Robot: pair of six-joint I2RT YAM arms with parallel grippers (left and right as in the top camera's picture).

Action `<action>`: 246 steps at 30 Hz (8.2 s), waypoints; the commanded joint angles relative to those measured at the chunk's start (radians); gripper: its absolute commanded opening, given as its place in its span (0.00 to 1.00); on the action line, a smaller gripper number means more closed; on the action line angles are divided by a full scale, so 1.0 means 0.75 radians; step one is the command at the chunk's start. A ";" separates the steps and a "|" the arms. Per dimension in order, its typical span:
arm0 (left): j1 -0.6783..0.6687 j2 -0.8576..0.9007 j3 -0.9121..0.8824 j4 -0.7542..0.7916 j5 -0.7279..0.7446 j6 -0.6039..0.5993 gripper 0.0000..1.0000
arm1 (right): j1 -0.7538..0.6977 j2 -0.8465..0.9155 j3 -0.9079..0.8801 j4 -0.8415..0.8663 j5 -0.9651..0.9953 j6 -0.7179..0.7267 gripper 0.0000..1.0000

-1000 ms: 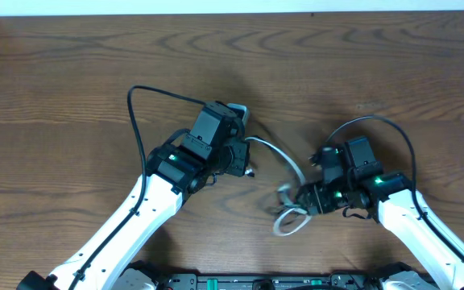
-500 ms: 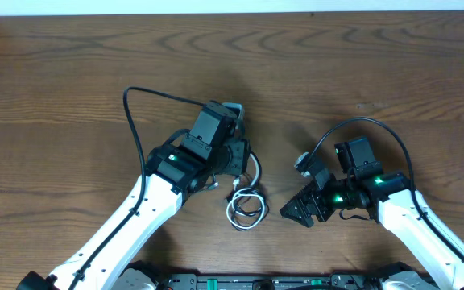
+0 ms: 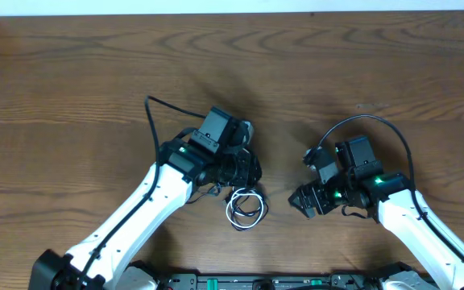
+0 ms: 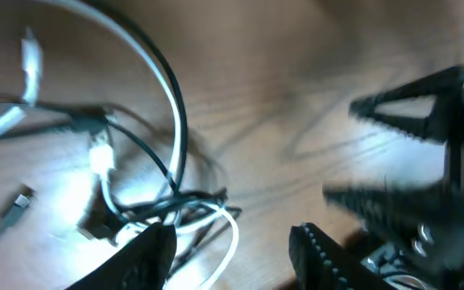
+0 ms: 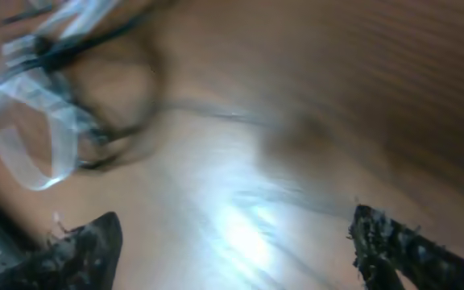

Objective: Untangle cables

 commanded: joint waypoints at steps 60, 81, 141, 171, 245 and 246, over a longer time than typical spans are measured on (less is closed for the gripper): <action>-0.284 0.513 -0.020 0.300 -0.552 -0.671 0.38 | 0.003 0.003 -0.003 0.027 0.395 0.376 0.99; -0.268 0.205 0.008 0.272 -0.284 -0.244 0.07 | -0.017 0.003 -0.003 0.173 0.077 0.500 0.99; 0.186 -0.054 0.007 0.436 1.095 0.019 0.07 | 0.073 0.003 -0.003 0.591 -0.357 -0.698 0.80; 0.193 -0.054 0.005 -0.053 -0.006 0.060 0.08 | -0.211 0.003 -0.003 0.108 0.991 0.312 0.01; 0.194 0.410 0.005 0.245 0.215 -0.358 0.72 | -0.038 0.003 -0.003 0.290 -0.610 -0.388 0.01; 0.194 0.411 0.005 0.245 0.215 -0.408 0.72 | -0.038 0.003 -0.003 0.290 -0.602 -0.388 0.01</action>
